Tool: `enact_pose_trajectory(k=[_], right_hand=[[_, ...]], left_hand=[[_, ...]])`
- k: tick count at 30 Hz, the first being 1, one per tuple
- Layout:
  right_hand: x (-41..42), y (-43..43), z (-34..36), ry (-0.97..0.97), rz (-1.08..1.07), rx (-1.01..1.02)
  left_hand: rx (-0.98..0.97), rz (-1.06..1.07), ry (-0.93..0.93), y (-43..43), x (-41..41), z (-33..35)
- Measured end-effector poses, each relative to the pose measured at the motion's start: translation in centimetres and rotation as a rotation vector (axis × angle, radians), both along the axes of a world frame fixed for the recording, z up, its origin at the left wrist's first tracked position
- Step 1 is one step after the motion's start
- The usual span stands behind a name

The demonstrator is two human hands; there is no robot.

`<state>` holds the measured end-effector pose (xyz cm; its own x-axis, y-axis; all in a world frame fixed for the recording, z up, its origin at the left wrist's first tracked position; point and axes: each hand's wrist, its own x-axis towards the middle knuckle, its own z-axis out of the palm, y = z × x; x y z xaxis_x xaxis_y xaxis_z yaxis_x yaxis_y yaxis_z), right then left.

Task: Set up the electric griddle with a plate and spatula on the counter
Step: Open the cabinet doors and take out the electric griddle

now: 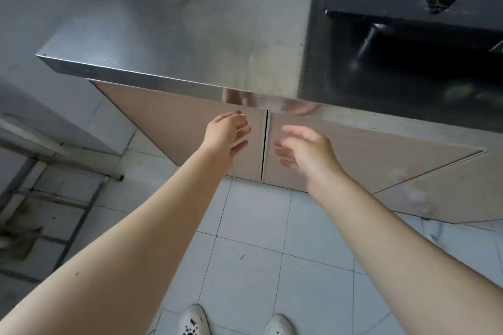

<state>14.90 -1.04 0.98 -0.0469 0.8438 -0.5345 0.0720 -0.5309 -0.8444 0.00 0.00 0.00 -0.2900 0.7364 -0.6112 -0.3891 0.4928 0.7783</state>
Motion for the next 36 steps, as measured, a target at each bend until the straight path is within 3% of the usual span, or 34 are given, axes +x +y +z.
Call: enact_pose_trajectory(k=[9, 14, 18, 23, 33, 36], right_hand=[[-1.6, 0.6, -0.1, 0.063, -0.076, -0.01], [-2.3, -0.3, 0.2, -0.074, -0.096, 0.044], [-3.8, -1.7, 0.5, -0.171, -0.01, 0.084], [-7.5, -4.1, 0.3, -0.197, 0.116, 0.044], [-17.4, -8.1, 0.5, -0.23, 0.338, -0.055], [-20.6, -8.8, 0.6, -0.215, 0.396, -0.075]], left_hand=[[0.143, 0.087, -0.27, 1.8, -0.1, 1.1], [-0.008, 0.182, -0.294, 1.1, -0.7, 2.0], [-0.147, 0.242, -0.036, -1.9, -1.7, 0.6], [-0.165, 0.236, 0.381, -6.2, -5.8, -0.1], [-0.269, 0.266, 0.638, -12.5, -15.0, 0.7], [-0.314, 0.183, 0.809, -14.4, -19.2, 0.5]])
